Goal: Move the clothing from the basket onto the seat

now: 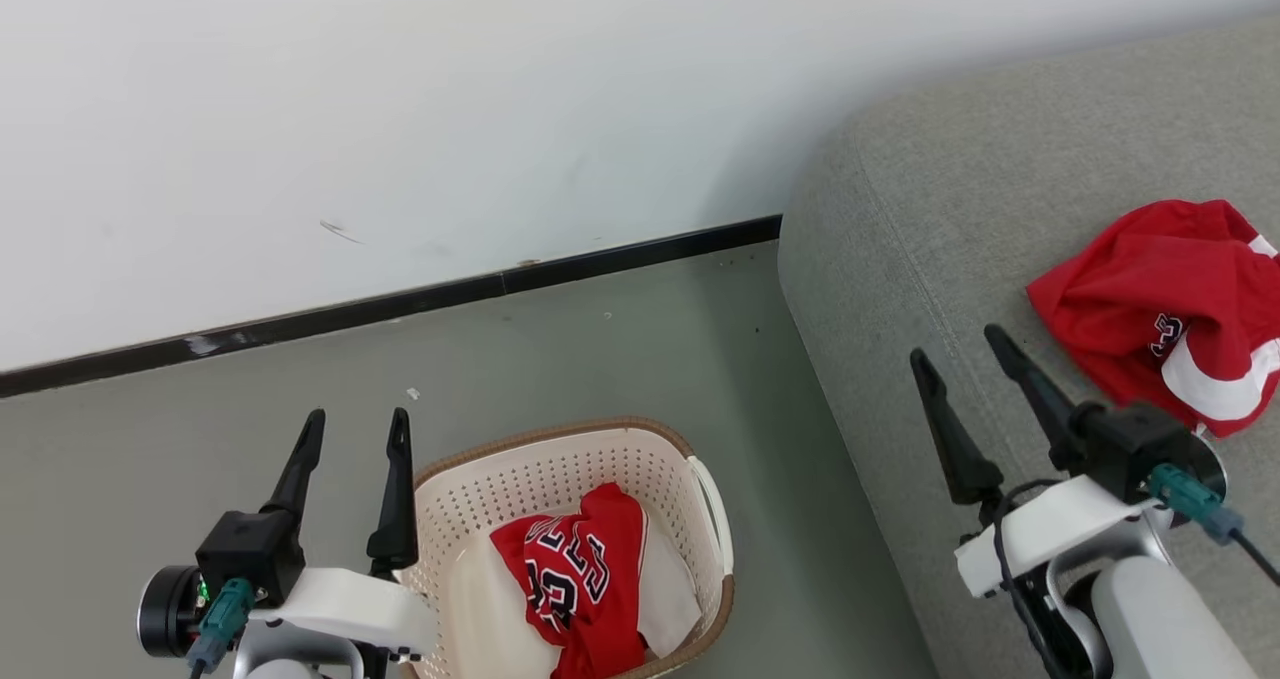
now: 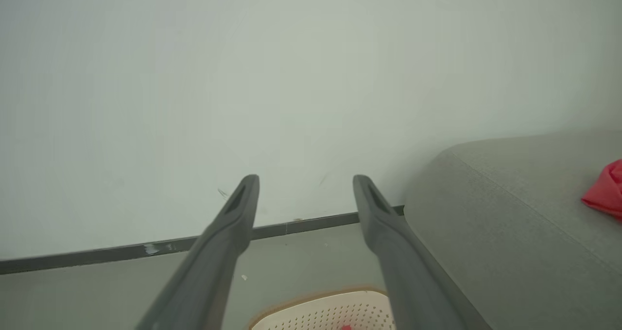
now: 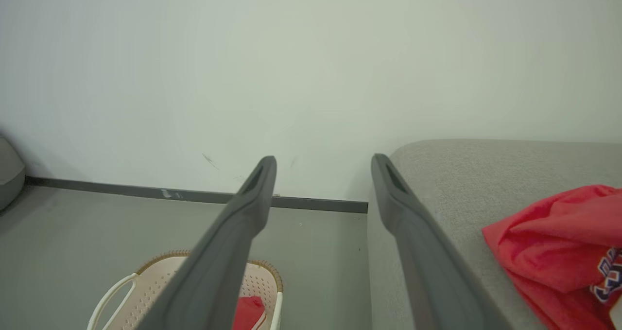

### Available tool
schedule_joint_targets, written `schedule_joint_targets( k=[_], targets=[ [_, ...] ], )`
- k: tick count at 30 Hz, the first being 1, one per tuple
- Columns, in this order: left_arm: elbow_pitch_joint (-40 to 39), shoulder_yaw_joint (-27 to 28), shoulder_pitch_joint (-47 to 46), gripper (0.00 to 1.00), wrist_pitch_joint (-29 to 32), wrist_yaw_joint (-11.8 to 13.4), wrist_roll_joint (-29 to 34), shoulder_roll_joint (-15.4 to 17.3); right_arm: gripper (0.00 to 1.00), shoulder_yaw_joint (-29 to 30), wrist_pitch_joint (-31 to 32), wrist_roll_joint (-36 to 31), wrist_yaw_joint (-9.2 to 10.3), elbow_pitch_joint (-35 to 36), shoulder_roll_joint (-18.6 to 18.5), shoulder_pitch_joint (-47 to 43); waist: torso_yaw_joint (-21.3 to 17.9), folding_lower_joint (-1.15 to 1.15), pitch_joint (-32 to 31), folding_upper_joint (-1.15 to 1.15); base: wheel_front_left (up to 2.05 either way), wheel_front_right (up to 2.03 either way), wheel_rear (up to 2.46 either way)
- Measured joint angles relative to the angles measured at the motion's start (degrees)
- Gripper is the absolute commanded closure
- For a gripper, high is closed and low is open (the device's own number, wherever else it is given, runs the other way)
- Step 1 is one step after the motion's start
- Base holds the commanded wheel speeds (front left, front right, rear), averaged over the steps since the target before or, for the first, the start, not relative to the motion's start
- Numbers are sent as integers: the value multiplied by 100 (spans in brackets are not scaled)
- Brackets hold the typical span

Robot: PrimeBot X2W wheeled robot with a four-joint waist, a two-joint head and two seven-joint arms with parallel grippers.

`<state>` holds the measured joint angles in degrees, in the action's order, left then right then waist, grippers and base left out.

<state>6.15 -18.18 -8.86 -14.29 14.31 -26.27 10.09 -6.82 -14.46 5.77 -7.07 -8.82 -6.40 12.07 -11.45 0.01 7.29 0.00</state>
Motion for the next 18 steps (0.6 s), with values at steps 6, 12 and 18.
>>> schedule_joint_targets(
  k=[6,12,18],
  targets=[
    [-113,56,281,0,0,-12,12,-105,0,-1,0,-156,-1,58,22,-442,204,0,-209,0,0,0,0],
    [-157,175,558,0,0,-30,79,-102,0,232,0,-178,0,158,113,-751,395,0,-402,0,0,0,0],
    [-182,338,744,0,0,-36,87,-105,0,411,0,-196,0,286,216,-1085,551,0,-586,0,0,0,0]
  ],
)
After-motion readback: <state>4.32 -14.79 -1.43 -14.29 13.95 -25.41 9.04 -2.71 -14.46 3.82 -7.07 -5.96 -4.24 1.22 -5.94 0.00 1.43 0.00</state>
